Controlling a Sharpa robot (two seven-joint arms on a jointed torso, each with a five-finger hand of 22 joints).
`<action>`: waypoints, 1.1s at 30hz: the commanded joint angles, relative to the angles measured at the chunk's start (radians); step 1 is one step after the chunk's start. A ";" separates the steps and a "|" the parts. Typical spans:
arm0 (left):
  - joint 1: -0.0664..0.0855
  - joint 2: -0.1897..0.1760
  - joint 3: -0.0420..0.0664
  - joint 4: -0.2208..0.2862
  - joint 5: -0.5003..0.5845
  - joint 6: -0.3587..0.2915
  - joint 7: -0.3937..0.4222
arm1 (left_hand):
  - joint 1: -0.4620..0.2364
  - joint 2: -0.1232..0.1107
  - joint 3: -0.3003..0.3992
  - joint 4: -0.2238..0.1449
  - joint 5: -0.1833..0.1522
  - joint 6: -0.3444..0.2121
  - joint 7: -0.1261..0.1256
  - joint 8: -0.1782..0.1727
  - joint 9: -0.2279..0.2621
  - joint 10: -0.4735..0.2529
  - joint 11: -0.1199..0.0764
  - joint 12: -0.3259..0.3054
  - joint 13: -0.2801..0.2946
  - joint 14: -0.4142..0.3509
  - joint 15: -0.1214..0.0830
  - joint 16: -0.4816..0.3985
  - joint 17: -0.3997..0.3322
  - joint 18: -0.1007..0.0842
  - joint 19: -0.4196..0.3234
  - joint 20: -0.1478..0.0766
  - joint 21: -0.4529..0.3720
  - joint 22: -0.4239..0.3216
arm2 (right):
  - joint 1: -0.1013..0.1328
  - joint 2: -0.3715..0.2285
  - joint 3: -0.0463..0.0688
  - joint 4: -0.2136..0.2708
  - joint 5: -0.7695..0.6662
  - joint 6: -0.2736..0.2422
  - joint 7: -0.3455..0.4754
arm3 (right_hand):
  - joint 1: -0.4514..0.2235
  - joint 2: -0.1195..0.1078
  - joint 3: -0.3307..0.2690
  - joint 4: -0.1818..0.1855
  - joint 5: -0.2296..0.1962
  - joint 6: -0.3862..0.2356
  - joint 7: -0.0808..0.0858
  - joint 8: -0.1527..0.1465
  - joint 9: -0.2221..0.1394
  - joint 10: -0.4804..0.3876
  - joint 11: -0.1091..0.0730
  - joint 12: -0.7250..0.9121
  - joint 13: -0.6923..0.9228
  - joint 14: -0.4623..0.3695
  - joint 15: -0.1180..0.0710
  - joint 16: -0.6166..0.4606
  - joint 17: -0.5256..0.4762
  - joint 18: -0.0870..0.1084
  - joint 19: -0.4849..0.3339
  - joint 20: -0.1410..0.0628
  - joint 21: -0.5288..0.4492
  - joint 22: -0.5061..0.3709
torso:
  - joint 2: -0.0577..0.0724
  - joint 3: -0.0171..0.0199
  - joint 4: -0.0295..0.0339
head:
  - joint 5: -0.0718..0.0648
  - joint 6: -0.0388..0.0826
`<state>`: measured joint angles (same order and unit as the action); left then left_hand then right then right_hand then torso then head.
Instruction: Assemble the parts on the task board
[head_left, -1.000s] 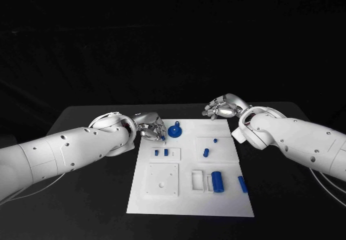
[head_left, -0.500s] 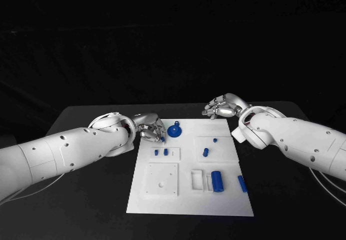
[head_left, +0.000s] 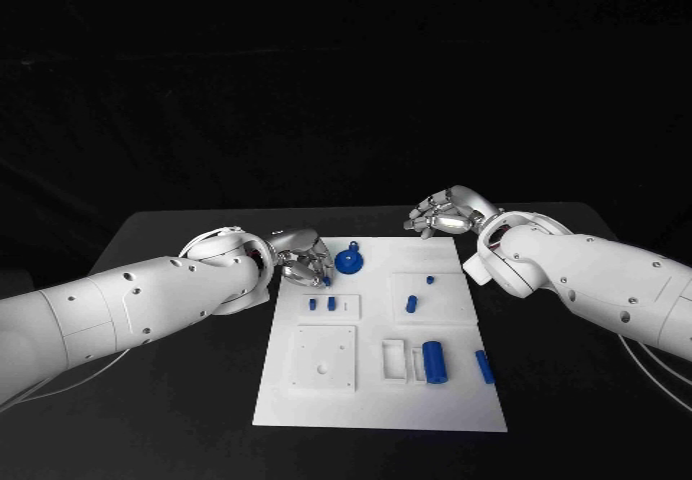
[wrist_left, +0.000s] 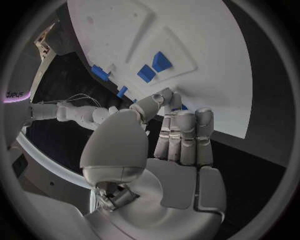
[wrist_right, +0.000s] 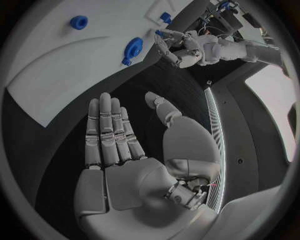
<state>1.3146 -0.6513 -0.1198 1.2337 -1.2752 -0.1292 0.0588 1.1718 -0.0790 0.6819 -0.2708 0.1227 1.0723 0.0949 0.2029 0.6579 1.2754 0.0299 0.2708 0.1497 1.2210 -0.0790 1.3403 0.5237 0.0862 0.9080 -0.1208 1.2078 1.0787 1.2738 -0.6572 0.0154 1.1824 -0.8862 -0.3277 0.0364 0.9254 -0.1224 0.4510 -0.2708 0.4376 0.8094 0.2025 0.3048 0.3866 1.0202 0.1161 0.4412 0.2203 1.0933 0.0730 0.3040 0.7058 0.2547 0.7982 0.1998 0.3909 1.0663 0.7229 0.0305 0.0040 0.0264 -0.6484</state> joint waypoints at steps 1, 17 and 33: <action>-0.001 0.002 -0.002 0.000 0.002 0.020 0.000 | -0.002 0.009 0.006 -0.001 0.004 0.011 0.001 0.005 0.001 0.005 0.001 -0.001 0.000 0.005 -0.003 0.000 -0.001 0.051 0.007 -0.052 0.001 -0.002 | 0.000 0.000 0.001 0.002 -0.001 0.010 0.009 | -0.007 0.002 -0.001 -0.002 0.006 -0.006 0.003 0.004 -0.002 -0.007 0.000 0.005 -0.002 0.001 0.002 -0.007 0.001 0.007 -0.008 -0.001 -0.004 0.001 | 0.000 0.0002 0.0002 | 0.000 -0.002; -0.001 0.003 -0.012 0.004 -0.051 0.031 -0.015 | 0.000 0.009 0.007 -0.004 0.003 0.011 0.001 0.005 0.000 0.007 0.001 -0.006 0.001 0.005 -0.003 -0.002 -0.002 0.051 0.012 -0.054 0.004 -0.001 | 0.000 -0.001 0.001 0.002 -0.001 0.010 0.008 | -0.008 0.002 -0.001 -0.002 0.006 -0.006 0.003 0.004 -0.002 -0.007 0.000 0.005 -0.002 0.001 0.002 -0.007 0.002 0.007 -0.008 -0.001 -0.004 0.001 | 0.000 0.0006 -0.0008 | 0.000 -0.003; -0.008 0.021 -0.020 0.000 -0.059 0.013 -0.006 | -0.001 0.009 0.007 -0.004 0.003 0.010 0.001 0.006 -0.001 0.009 0.001 -0.008 0.001 0.005 -0.003 -0.003 -0.002 0.051 0.013 -0.055 0.006 0.000 | 0.000 0.000 0.001 0.001 -0.001 0.011 0.009 | -0.008 0.002 -0.001 -0.002 0.006 -0.006 0.003 0.004 -0.002 -0.007 0.000 0.005 -0.002 0.001 0.002 -0.007 0.002 0.007 -0.008 -0.001 -0.005 0.001 | 0.000 0.0001 -0.0006 | -0.002 -0.005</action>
<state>1.3160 -0.6377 -0.1340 1.2275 -1.3247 -0.1319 0.0480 1.1734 -0.0814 0.6834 -0.2747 0.1225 1.0743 0.0929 0.2042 0.6585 1.2779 0.0318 0.2668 0.1512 1.2245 -0.0755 1.3403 0.5229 0.0860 0.9187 -0.1248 1.2078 1.0778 1.2738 -0.6575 0.0157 1.1826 -0.8862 -0.3273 0.0364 0.9254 -0.1224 0.4510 -0.2708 0.4376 0.8098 0.2020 0.3048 0.3856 1.0202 0.1160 0.4412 0.2189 1.0933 0.0730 0.3000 0.7066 0.2547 0.7982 0.1998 0.3909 1.0668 0.7229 0.0311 0.0036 0.0251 -0.6529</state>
